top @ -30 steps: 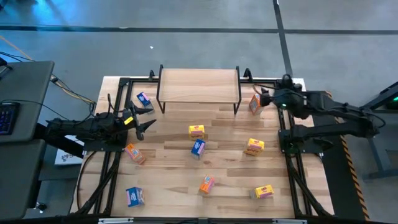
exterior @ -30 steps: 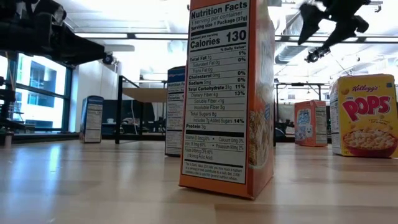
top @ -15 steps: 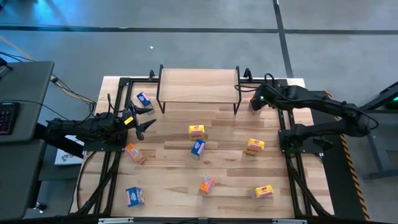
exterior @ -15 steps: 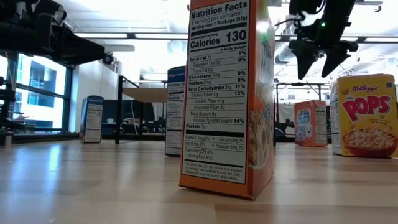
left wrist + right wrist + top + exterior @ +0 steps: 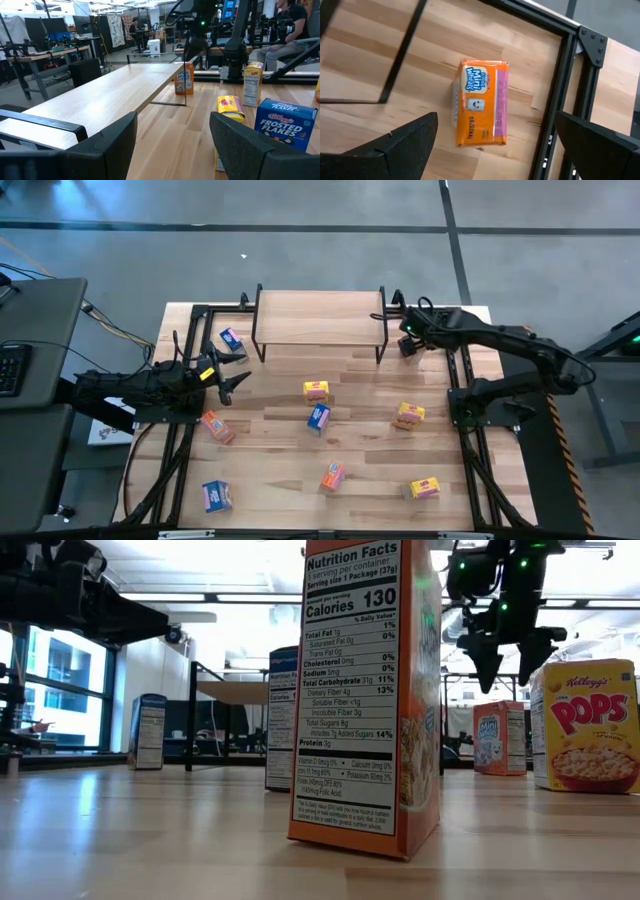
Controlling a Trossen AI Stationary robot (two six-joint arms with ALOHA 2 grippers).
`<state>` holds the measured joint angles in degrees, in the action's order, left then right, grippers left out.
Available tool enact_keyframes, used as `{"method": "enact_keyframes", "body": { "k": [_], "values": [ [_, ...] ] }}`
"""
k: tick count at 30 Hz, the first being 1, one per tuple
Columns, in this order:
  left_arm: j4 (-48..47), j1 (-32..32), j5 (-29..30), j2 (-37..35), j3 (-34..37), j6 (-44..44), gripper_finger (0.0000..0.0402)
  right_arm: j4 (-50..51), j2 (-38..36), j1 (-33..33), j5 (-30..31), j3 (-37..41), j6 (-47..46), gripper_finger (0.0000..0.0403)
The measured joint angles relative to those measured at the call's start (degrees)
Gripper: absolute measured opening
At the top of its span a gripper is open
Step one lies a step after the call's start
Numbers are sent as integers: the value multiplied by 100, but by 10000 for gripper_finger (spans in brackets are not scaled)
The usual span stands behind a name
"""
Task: Stack cereal on shelf
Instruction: Put the top orange cereal box on the shelf
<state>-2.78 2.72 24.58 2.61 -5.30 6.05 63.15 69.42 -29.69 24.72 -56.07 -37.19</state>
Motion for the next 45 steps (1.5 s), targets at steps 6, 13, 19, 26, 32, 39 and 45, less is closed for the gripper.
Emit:
{"method": "enact_keyframes", "body": {
  "k": [6,13,19,26,32,39,45],
  "values": [
    [0,0,0,0,0,0,241,-1,351,-139,-112,0,22,394],
    [-51,0,0,0,0,-3,241,-14,878,-158,-257,0,317,394],
    [-51,0,2,0,0,-3,241,-65,1223,-158,-182,0,424,372],
    [-49,0,2,0,0,-3,241,-146,1282,-158,-206,0,426,336],
    [-49,0,2,0,0,-3,241,-143,1282,-158,-347,0,468,316],
    [-49,0,2,0,0,-5,241,-139,1282,-158,-355,0,469,288],
    [-49,0,2,0,0,-5,241,-132,1282,-158,-355,0,468,253]
  ]
}}
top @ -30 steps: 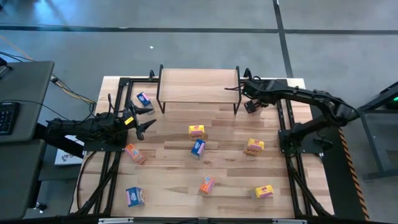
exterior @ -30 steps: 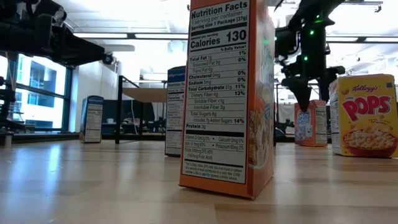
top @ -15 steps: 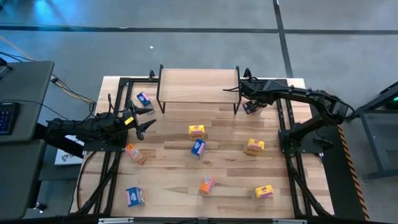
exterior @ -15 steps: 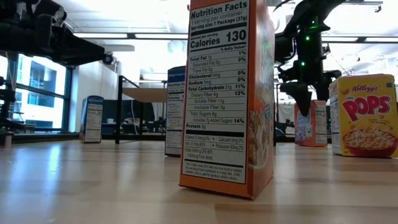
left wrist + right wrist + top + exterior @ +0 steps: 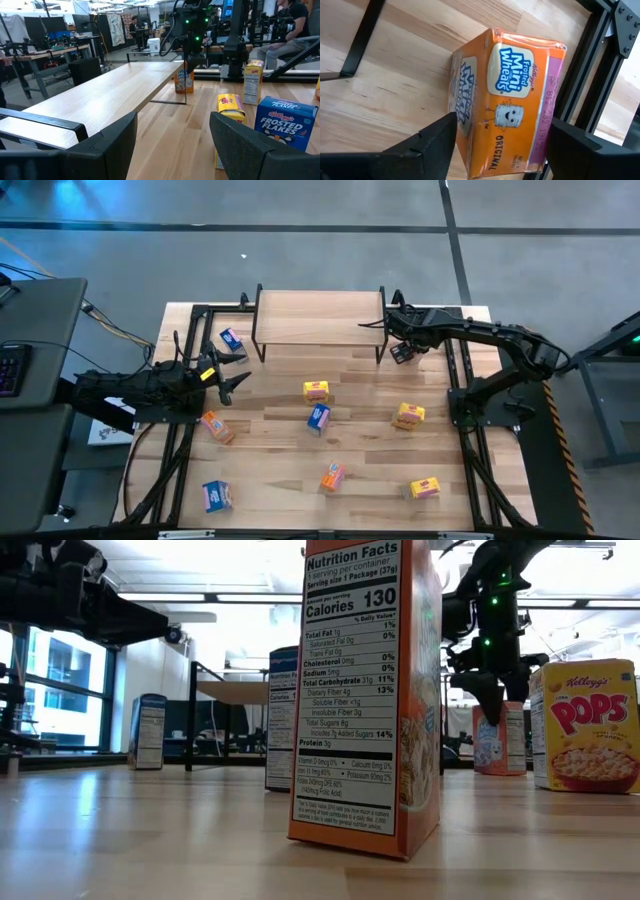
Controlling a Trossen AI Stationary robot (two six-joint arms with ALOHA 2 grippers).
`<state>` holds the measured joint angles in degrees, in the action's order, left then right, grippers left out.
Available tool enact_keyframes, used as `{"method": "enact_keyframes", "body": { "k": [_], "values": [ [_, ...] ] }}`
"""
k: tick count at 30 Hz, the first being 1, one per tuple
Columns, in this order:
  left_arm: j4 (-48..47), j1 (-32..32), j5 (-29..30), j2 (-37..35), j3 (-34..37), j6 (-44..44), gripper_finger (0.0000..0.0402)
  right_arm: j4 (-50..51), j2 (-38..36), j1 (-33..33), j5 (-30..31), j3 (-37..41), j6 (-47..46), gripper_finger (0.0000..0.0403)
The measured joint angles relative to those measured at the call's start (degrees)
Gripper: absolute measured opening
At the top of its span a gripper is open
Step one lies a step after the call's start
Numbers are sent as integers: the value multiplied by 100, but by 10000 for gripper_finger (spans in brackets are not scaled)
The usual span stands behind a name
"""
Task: Stack cereal on shelf
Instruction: Put the top orange cereal box on the shelf
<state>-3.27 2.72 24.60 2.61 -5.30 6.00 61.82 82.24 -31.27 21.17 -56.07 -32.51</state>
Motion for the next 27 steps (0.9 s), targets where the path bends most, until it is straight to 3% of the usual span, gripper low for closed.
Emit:
{"method": "enact_keyframes", "body": {
  "k": [16,27],
  "values": [
    [0,2,0,0,0,0,241,24,-2,0,2,-42,46,176],
    [2,2,0,0,0,0,241,328,-3,2,44,-524,109,161]
  ]
}}
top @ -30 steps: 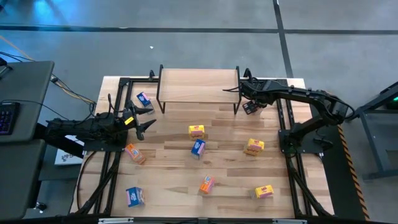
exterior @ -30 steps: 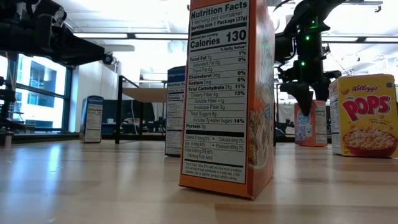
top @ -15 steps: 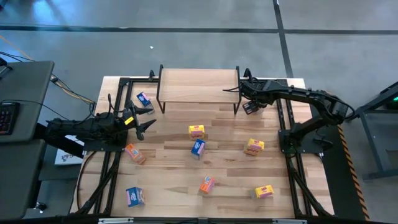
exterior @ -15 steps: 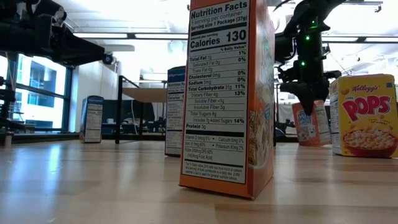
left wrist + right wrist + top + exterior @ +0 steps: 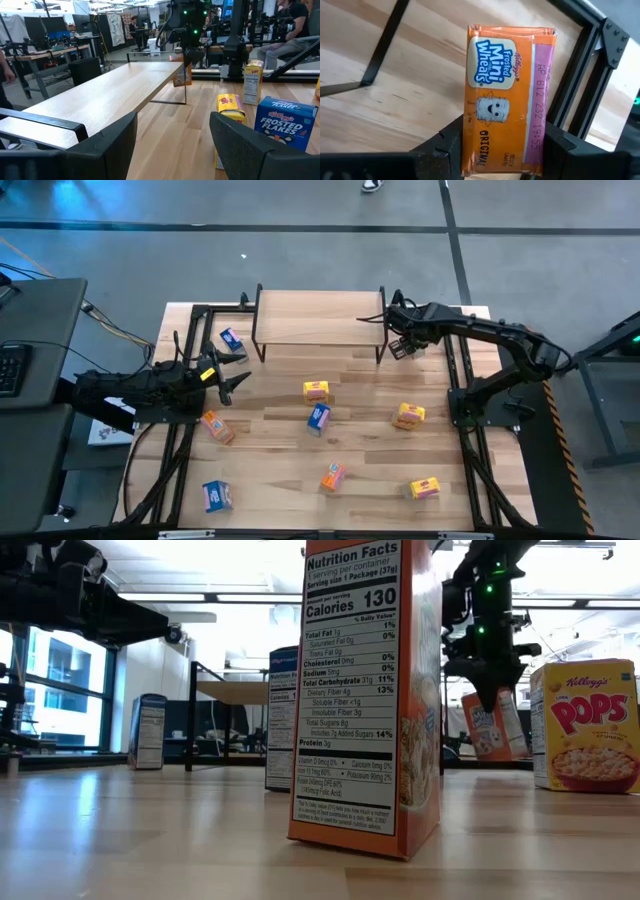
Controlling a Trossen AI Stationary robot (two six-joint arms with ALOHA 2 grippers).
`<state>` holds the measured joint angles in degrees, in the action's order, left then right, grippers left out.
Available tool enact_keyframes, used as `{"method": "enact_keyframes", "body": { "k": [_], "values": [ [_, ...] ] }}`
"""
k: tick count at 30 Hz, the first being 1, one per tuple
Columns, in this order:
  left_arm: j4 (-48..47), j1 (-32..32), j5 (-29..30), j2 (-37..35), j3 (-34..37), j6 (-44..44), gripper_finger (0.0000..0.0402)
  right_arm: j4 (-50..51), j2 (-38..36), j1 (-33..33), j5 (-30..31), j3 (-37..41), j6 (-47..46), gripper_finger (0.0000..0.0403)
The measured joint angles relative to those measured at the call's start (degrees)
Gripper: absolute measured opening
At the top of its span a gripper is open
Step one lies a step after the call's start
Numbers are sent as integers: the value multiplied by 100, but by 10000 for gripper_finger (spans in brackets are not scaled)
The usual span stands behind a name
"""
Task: Stack cereal on shelf
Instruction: Put the top orange cereal box on the shelf
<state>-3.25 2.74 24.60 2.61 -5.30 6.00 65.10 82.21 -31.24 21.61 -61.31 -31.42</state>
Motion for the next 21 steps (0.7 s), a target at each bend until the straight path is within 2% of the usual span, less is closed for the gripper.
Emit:
{"method": "enact_keyframes", "body": {
  "k": [11,21],
  "values": [
    [-1,0,0,0,0,3,241,520,-1,0,290,-806,51,161],
    [-2,0,0,1,-2,9,241,799,-1,0,534,-2104,482,161]
  ]
}}
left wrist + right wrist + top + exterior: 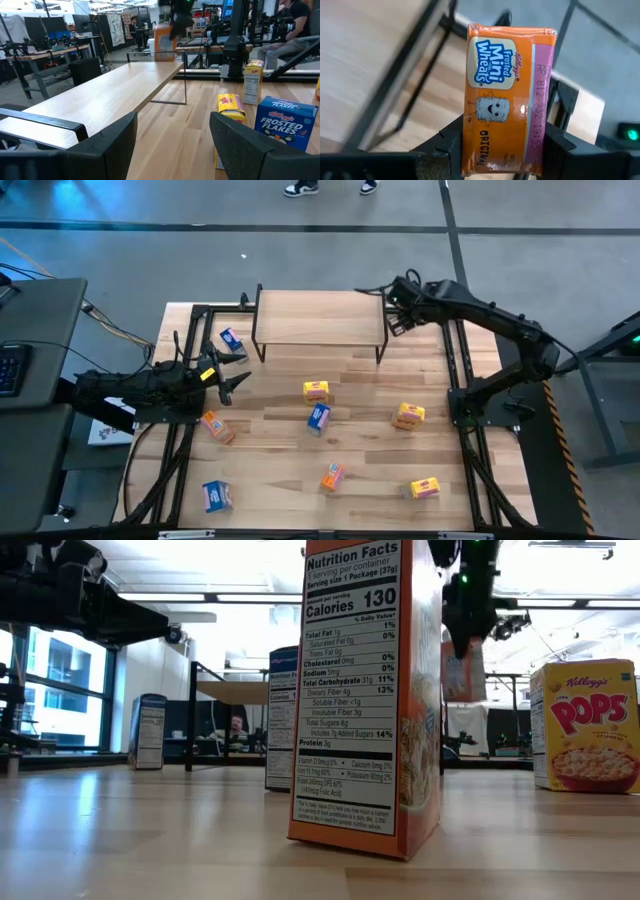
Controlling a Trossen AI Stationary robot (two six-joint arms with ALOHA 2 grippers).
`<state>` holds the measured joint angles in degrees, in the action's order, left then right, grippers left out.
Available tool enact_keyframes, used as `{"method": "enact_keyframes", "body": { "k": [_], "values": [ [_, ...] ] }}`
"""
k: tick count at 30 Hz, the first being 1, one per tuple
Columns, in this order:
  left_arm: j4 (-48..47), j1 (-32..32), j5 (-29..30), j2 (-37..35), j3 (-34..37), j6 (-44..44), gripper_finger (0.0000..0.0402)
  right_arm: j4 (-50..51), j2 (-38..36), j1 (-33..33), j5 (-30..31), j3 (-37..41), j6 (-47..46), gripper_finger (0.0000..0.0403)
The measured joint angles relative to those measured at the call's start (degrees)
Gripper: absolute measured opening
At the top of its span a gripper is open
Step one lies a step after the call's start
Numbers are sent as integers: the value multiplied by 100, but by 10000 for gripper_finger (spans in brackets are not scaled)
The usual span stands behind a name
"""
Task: Stack cereal on shelf
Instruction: Put the top orange cereal box on the shelf
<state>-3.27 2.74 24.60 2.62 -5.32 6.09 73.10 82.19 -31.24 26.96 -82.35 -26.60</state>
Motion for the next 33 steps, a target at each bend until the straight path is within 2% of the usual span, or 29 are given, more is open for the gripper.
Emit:
{"method": "enact_keyframes", "body": {
  "k": [12,19,25,33],
  "values": [
    [0,0,2,2,0,9,241,-148,0,0,420,-1563,912,161],
    [2,0,0,1,0,8,241,-890,-4,0,399,-1943,2052,161],
    [1,0,1,0,0,7,241,-1532,0,0,-327,-1960,3217,161],
    [0,-2,2,1,0,7,241,-1780,14,0,-1093,-1960,4664,161]
  ]
}}
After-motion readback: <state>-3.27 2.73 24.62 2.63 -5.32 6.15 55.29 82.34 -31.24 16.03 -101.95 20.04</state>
